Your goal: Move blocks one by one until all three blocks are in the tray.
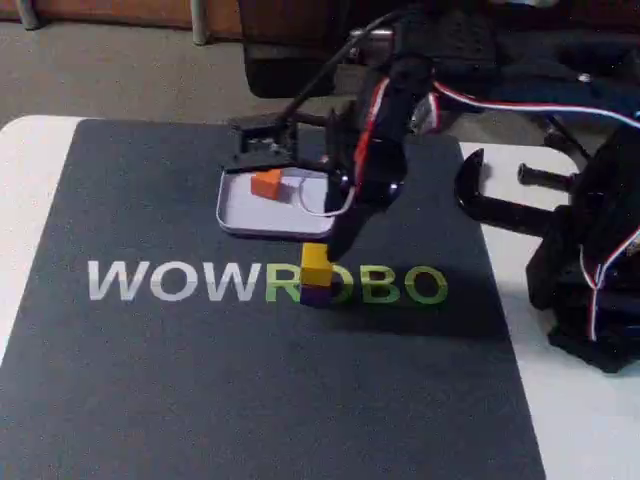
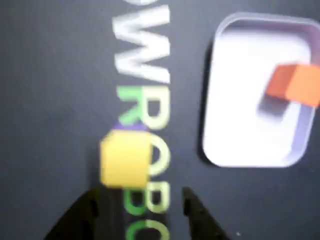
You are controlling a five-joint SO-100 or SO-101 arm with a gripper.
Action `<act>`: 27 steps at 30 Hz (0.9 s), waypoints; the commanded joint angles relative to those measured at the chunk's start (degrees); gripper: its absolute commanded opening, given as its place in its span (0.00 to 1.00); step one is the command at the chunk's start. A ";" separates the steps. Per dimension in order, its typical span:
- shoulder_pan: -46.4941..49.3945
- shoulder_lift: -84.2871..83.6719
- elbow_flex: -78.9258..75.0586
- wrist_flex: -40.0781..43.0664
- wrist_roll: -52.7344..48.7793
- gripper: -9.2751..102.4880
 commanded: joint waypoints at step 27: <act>-5.27 0.18 2.20 -4.31 0.70 0.25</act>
